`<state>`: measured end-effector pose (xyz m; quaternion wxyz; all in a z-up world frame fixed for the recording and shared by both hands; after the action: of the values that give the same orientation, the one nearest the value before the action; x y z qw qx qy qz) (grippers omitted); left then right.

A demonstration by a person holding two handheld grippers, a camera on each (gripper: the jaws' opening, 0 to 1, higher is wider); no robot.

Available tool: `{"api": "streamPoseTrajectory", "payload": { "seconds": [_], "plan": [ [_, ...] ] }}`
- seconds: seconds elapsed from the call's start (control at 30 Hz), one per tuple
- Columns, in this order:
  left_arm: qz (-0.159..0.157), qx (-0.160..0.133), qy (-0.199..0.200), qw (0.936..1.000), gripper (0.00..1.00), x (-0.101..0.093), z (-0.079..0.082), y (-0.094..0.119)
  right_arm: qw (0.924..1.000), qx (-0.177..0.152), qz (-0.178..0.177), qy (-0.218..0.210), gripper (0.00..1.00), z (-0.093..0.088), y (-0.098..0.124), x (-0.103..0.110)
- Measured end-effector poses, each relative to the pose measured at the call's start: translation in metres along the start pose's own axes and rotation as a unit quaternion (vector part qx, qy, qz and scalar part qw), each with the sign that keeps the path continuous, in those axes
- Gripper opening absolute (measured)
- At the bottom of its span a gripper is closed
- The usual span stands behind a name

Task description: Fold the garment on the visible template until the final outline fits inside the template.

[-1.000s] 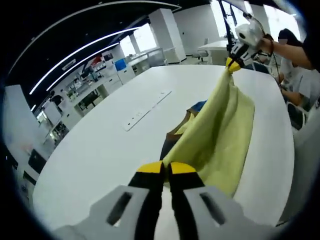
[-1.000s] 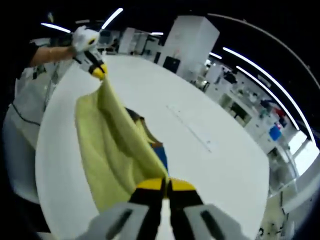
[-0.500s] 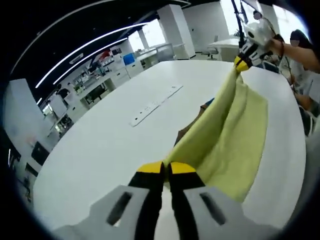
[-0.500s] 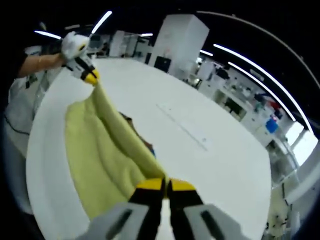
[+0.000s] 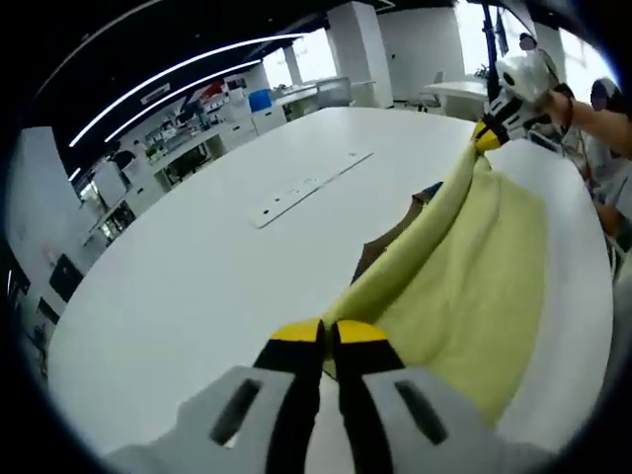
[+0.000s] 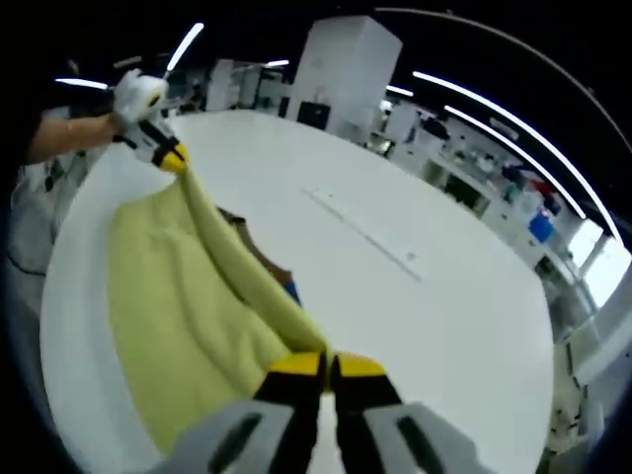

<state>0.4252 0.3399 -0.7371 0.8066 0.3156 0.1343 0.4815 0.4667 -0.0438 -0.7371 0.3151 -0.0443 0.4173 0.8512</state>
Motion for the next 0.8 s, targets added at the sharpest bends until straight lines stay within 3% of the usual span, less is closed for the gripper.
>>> {"api": "streamPoseTrajectory", "payload": {
  "seconds": [0.5,0.8],
  "plan": [
    [-0.015,0.04,0.018,0.9989,0.01,0.008,-0.024,-0.037,0.9993,0.029,0.022,-0.001,0.0,-0.013,-0.031,0.0],
    [-0.016,0.035,0.039,0.9985,0.02,0.014,-0.026,-0.044,0.9986,0.042,0.031,-0.009,0.01,-0.018,-0.039,0.002]
  ]
}}
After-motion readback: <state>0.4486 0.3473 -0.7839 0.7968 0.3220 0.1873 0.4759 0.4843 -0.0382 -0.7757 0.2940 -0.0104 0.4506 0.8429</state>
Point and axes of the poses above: the point that each gripper's makers call its tool centre point, and the gripper's own axes: y roughly backward along the fingers, x roughly to its left, z roughly out of its top, the point moved 8 cm from there along y, roughly backward along the fingers, and after that the axes turned 9 degrees about y, right-handed, at the moved point
